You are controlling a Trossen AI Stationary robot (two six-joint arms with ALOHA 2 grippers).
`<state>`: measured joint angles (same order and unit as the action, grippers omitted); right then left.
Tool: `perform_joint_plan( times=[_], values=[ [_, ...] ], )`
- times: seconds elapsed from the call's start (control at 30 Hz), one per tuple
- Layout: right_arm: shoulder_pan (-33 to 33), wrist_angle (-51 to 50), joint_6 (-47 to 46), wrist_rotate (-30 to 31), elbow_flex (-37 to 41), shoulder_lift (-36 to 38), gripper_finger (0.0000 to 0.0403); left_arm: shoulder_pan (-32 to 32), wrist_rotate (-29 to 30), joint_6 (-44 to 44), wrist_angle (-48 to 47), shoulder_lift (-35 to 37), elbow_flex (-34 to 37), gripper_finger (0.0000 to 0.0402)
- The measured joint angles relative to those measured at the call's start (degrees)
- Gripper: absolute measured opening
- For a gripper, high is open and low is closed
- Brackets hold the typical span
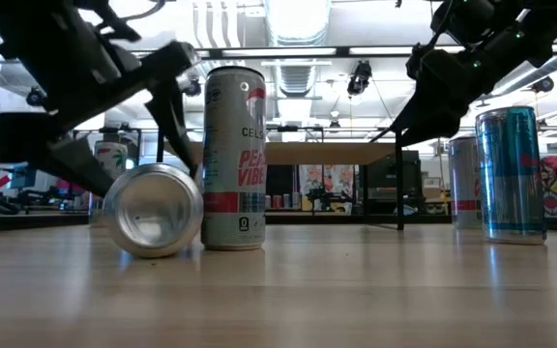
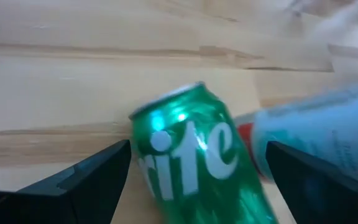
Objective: Place canned beverage on shelf
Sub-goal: Put the left green soda can on the shelf aligned with other green soda cans
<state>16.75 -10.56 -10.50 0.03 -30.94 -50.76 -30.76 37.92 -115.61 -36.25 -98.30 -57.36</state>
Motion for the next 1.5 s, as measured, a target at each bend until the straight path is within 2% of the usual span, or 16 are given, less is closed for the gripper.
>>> perform_joint_plan(
  times=[0.27,0.5,0.67,0.87,1.07,1.27,1.5],
  values=[
    [0.0,0.0,0.0,0.0,0.0,0.0,0.0329,3.8,-10.2,8.4,0.3,0.0,0.5,0.0359],
    [0.0,0.1,0.1,0.0,0.0,0.0,0.0329,5.4,-14.7,14.8,-2.7,0.0,0.6,0.0355],
    [0.0,0.1,0.2,0.0,0.0,0.0,0.0329,5.0,-18.4,15.2,-8.3,0.0,0.6,0.0330],
    [0.0,0.1,0.0,0.0,0.0,0.0,0.0329,5.0,-18.8,17.7,-10.1,0.1,0.7,0.0305],
    [0.0,1.8,0.1,0.0,0.0,0.0,0.0329,4.3,-13.2,18.1,-11.6,0.0,0.8,0.0303],
    [-0.3,14.9,-1.1,-1.3,3.8,0.0,0.0329,1.8,1.8,17.4,-16.2,0.1,-0.5,0.0305],
    [-3.8,34.9,-1.3,-10.5,8.7,0.0,0.0329,-3.4,18.2,19.1,-16.2,0.1,-0.8,0.0306]
  ],
)
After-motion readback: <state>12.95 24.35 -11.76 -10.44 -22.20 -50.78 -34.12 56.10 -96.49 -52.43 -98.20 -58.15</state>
